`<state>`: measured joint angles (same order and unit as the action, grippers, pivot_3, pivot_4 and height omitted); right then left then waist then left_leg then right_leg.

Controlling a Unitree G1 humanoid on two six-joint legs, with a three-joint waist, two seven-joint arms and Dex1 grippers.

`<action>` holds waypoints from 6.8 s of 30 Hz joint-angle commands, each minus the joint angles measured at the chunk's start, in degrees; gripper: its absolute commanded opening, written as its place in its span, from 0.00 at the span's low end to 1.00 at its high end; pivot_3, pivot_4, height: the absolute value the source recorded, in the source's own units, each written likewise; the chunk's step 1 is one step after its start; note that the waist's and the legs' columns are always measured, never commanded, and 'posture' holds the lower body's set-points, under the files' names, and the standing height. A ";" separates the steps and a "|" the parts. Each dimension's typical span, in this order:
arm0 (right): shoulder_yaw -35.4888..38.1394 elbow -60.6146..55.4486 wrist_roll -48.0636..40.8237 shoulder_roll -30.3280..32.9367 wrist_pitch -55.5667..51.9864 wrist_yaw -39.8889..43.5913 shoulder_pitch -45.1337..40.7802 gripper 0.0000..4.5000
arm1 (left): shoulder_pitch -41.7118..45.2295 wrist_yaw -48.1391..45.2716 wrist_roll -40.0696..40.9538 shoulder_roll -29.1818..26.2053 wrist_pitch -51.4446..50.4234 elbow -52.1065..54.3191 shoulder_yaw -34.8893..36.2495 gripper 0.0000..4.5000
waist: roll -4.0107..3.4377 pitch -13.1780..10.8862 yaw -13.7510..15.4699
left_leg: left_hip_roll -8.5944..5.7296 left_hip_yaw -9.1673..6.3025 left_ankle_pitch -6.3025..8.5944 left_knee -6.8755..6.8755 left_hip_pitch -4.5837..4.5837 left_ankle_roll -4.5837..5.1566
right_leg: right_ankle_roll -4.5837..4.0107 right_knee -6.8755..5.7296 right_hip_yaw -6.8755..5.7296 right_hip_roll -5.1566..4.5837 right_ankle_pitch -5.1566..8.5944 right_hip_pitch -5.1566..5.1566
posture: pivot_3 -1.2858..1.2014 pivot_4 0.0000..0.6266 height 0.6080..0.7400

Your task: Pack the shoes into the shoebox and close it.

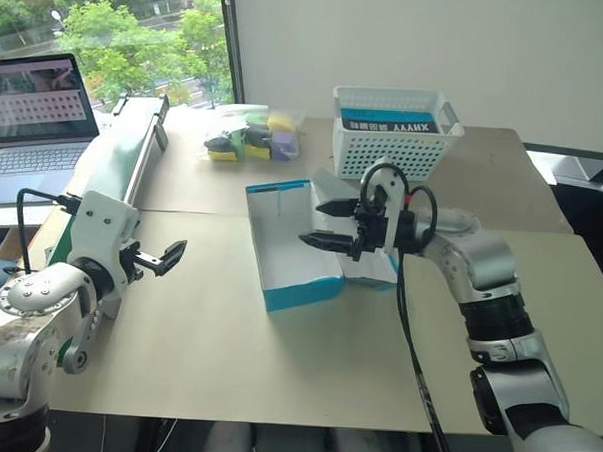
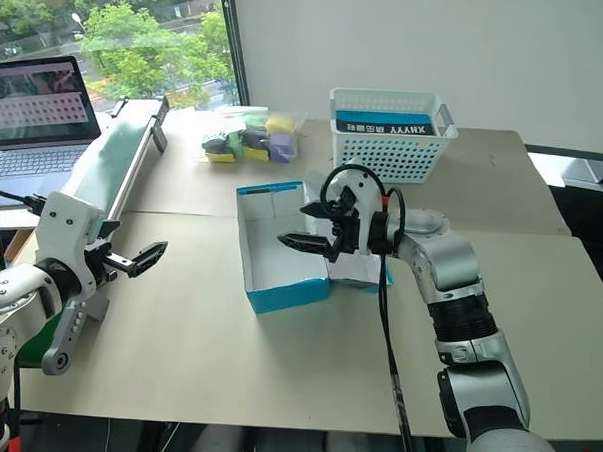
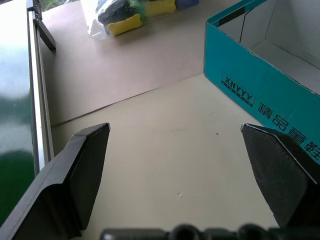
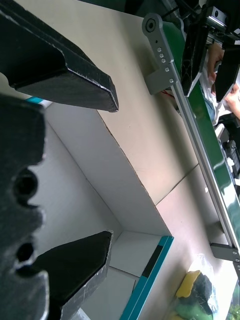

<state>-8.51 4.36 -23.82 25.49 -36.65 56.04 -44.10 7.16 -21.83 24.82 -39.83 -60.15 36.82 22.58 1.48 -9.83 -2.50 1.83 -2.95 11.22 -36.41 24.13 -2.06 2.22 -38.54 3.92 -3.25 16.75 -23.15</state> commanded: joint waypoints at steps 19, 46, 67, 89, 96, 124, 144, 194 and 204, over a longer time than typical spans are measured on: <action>0.85 3.74 2.61 -6.34 4.97 -3.09 -5.24 0.99 | 4.63 20.59 -10.57 13.47 1.64 -4.22 5.49 1.00 | 0.07 0.04 0.05 | -0.02 -0.02 0.01 -0.14 -0.01 -0.02 | 0.00 -0.22 0.01 -0.03 -0.01 0.00 | 0.52 0.24 1.00; 2.95 -0.87 0.40 -9.61 3.76 -9.40 -4.10 0.99 | 12.04 18.40 -11.83 11.59 9.98 -12.29 3.09 1.00 | 0.09 0.05 -0.16 | -0.02 -0.01 0.01 -0.16 0.03 -0.02 | 0.00 -0.34 0.00 -0.02 -0.01 -0.07 | 0.52 0.24 1.00; 0.92 -9.53 -7.24 -12.07 -5.80 -5.35 -1.86 0.99 | 7.68 -1.13 -8.31 0.09 35.75 -48.71 10.63 1.00 | 0.11 0.06 0.06 | 0.00 -0.05 0.01 -0.15 -0.01 -0.02 | -0.01 -0.30 -0.09 -0.03 0.00 -0.08 | 0.52 0.24 1.00; -1.11 -12.43 -4.77 -7.49 -7.73 -8.71 0.08 1.00 | 17.16 -5.36 -9.79 -3.38 47.85 -72.17 4.65 0.77 | 0.13 0.07 0.00 | -0.01 -0.04 0.01 -0.15 -0.01 -0.01 | -0.01 -0.35 -0.11 -0.02 0.00 -0.10 | 0.52 0.24 1.00; -0.90 -12.18 -4.81 -6.92 -7.69 -9.07 -0.04 1.00 | 18.09 -5.11 -7.07 -2.28 45.88 -68.20 4.93 0.26 | 0.14 0.07 0.07 | 0.00 -0.06 0.00 -0.16 -0.02 -0.01 | -0.01 -0.36 -0.14 -0.02 0.00 -0.09 | 0.52 0.24 1.00; 33.72 1.08 -36.52 -22.98 -20.53 -41.17 -10.83 1.00 | 34.14 3.54 1.91 14.21 22.33 -22.00 -12.26 0.14 | 0.32 0.04 0.02 | -0.01 -0.15 0.00 -0.21 0.14 -0.02 | -0.01 -0.52 -0.16 -0.01 -0.01 -0.10 | 0.52 0.24 1.00; 37.59 8.94 -44.92 -23.09 -21.34 -57.42 -12.81 1.00 | 40.56 6.49 5.60 27.51 16.63 -15.80 -21.07 0.14 | 0.26 0.01 -0.09 | -0.03 -0.03 -0.01 -0.21 0.18 0.00 | -0.01 -0.37 -0.07 0.01 -0.01 -0.10 | 0.52 0.24 1.00; 30.69 9.77 -40.16 -18.16 -19.78 -50.25 -12.23 0.07 | 35.80 7.49 12.59 26.81 3.43 -8.10 -17.98 0.19 | 0.22 -0.02 -0.11 | -0.02 -0.03 -0.01 -0.21 0.19 0.00 | 0.00 -0.15 -0.07 0.02 0.00 -0.10 | 0.52 0.24 1.00; 22.44 10.85 -24.92 -12.75 -11.86 -41.73 -11.83 0.07 | 43.45 10.72 29.33 20.97 -7.92 -8.48 -3.98 0.74 | 0.23 -0.03 -0.10 | -0.04 -0.03 -0.01 -0.22 0.20 0.00 | 0.00 -0.09 -0.08 0.01 0.00 -0.09 | 0.52 0.24 1.00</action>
<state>14.55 16.41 -51.44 11.02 -52.03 11.50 -54.76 48.80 -10.99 49.66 -16.10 -65.50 26.90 14.45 1.71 -9.86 -2.60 1.80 -2.98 11.21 -36.63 24.33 -2.06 2.22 -38.64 3.85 -3.24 16.74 -23.25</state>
